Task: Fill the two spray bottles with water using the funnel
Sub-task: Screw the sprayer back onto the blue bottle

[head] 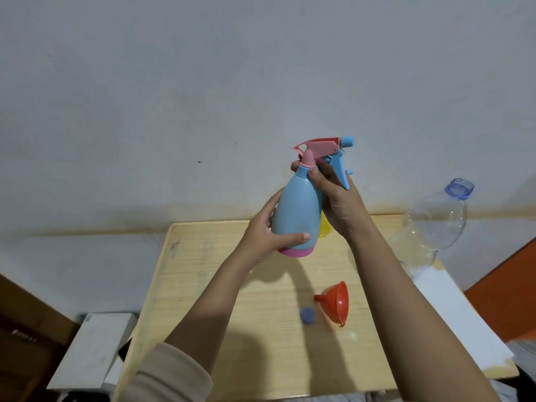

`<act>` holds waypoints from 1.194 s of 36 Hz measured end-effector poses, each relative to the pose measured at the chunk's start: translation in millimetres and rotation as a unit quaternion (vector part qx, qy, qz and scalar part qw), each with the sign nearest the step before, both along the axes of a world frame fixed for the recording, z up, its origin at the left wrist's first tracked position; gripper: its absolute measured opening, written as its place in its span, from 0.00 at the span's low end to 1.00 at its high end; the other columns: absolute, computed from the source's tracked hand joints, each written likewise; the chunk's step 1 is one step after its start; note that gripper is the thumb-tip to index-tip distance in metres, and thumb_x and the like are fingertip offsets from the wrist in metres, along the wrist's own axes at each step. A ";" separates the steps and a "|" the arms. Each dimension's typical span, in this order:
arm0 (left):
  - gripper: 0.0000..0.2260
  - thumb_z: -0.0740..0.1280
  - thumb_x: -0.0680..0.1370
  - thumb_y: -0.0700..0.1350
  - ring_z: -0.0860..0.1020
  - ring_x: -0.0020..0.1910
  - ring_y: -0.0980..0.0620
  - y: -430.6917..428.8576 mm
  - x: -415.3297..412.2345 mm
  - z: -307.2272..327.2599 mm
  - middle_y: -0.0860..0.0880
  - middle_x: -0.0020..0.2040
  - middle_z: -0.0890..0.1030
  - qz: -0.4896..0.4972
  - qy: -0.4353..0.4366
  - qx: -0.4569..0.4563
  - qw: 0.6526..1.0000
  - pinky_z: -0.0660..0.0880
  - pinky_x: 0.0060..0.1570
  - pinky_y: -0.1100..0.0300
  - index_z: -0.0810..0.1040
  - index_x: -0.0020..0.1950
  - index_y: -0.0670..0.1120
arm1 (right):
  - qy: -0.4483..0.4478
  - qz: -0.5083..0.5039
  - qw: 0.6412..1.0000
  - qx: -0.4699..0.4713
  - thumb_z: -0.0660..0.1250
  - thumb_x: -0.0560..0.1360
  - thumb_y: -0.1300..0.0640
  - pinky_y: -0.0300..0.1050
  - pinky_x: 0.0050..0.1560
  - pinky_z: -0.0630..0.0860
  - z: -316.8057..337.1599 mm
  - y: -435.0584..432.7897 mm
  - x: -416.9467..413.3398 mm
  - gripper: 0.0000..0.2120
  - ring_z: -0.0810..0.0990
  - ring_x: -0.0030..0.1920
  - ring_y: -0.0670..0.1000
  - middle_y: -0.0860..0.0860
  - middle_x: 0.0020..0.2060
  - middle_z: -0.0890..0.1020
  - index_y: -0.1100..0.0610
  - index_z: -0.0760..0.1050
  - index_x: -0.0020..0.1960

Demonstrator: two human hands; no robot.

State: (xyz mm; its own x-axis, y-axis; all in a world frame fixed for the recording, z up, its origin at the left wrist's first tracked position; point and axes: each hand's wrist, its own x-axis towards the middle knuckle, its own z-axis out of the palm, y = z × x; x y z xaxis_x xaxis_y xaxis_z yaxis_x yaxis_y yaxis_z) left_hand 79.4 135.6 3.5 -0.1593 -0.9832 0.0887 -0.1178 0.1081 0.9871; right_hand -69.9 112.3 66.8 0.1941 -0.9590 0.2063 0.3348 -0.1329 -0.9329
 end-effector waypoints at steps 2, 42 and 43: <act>0.41 0.80 0.64 0.45 0.73 0.59 0.57 1.1 -2.2 -1.2 0.57 0.64 0.73 0.028 -0.023 -0.023 0.999 0.76 0.45 0.72 0.63 0.72 0.59 | -0.009 -0.016 1.000 -0.005 0.64 0.76 0.61 0.44 0.56 0.77 -3.8 0.7 2.8 0.10 0.81 0.54 0.48 0.50 0.51 0.84 0.52 0.77 0.55; 0.45 0.81 0.54 0.50 0.77 0.59 0.53 42.9 -26.2 -45.9 0.50 0.62 0.76 0.002 0.040 0.062 0.997 0.79 0.54 0.50 0.65 0.68 0.60 | 0.203 0.019 0.977 -0.064 0.67 0.75 0.61 0.37 0.49 0.76 -2.5 37.8 -22.1 0.05 0.80 0.47 0.44 0.46 0.44 0.84 0.53 0.79 0.47; 0.44 0.81 0.55 0.50 0.77 0.59 0.53 46.3 -27.7 -45.4 0.50 0.62 0.76 0.009 0.039 0.056 0.998 0.79 0.55 0.50 0.65 0.68 0.60 | 0.203 0.007 0.977 -0.072 0.67 0.74 0.63 0.34 0.47 0.75 -3.0 39.4 -22.8 0.05 0.80 0.45 0.42 0.45 0.42 0.84 0.54 0.79 0.46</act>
